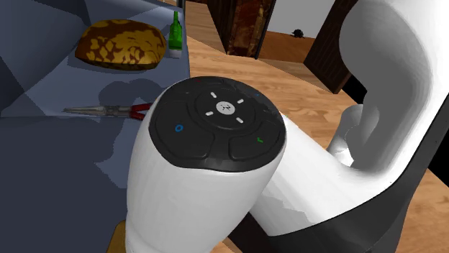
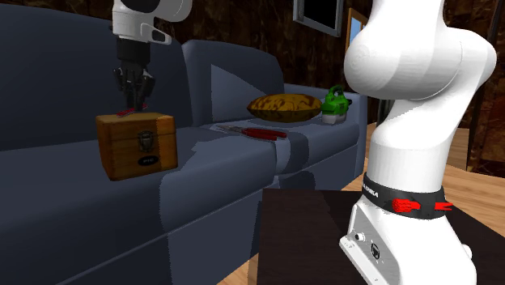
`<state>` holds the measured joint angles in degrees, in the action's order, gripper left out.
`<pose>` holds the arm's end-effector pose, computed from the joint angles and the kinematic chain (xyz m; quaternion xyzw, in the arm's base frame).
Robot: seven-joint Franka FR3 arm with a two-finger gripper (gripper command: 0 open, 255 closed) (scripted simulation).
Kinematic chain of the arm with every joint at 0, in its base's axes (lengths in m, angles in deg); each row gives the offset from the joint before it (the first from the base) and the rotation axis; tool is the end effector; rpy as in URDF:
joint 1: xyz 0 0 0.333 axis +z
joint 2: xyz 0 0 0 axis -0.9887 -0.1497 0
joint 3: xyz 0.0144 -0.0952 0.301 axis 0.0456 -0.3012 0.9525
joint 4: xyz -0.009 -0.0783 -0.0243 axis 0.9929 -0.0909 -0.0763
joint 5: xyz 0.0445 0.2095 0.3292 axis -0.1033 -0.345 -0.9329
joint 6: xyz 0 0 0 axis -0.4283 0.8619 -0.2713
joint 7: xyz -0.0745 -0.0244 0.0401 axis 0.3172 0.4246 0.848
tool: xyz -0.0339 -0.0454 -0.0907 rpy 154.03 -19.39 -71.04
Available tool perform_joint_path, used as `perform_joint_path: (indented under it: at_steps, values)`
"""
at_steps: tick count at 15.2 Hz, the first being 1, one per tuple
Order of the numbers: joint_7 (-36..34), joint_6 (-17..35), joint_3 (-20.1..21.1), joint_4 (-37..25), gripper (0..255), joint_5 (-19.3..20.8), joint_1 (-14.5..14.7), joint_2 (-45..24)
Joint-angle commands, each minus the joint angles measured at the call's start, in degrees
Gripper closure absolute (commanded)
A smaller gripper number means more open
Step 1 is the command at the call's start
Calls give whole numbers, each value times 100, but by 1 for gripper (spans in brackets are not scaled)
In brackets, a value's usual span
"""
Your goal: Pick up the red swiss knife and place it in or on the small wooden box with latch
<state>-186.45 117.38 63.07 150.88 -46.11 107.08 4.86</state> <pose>0.1894 0.5742 0.4103 -0.9760 0.1969 -0.0234 0.0902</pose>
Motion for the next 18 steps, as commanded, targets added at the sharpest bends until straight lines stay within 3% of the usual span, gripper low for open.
perform_joint_path:
  at_steps: [1,8,9,14,18]
  values:
    - [-25,87,-31,49,255,63,10,-55]
    - [-25,87,-31,49,255,63,10,-55]
    - [-25,87,-31,49,0,63,10,-55]
    - [-25,87,-31,49,0,63,10,-55]
    - [385,-447,182,-127,0,-564,-245,527]
